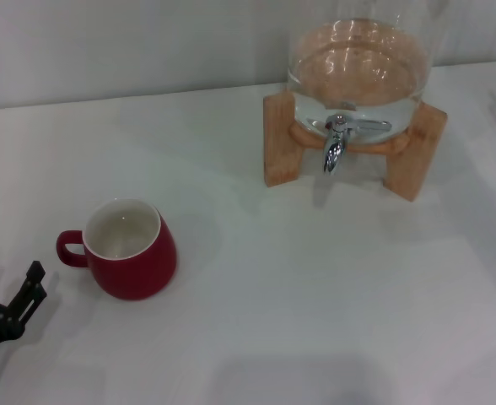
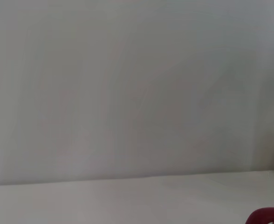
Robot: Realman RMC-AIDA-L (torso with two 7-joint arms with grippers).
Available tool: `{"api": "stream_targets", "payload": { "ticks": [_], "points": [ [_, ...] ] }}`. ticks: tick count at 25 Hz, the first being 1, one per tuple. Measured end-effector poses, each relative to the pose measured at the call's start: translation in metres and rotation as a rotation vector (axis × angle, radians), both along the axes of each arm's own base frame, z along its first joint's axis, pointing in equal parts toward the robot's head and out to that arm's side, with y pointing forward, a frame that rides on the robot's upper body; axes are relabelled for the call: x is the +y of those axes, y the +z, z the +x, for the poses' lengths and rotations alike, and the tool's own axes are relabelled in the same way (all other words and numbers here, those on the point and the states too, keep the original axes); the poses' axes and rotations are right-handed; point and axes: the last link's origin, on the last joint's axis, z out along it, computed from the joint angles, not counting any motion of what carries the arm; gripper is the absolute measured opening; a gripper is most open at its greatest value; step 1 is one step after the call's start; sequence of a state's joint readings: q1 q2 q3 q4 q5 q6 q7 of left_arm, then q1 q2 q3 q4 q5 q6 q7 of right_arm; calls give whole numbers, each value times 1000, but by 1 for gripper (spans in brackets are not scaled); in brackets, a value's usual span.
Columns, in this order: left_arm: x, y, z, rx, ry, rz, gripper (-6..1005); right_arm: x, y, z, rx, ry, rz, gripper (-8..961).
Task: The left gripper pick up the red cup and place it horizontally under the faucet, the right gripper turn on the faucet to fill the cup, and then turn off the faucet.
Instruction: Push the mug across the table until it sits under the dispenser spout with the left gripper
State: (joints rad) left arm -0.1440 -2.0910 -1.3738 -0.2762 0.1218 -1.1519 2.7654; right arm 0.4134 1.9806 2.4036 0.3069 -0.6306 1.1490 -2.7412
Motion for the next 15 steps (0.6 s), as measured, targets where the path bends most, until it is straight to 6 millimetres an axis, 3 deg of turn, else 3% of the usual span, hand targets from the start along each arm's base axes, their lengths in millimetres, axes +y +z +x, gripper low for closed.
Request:
{"api": "stream_targets", "payload": {
  "ticks": [15],
  "points": [
    [14,-8,6,45,-25,-50,830,1,0,-4,-3,17,3,673]
  ]
}}
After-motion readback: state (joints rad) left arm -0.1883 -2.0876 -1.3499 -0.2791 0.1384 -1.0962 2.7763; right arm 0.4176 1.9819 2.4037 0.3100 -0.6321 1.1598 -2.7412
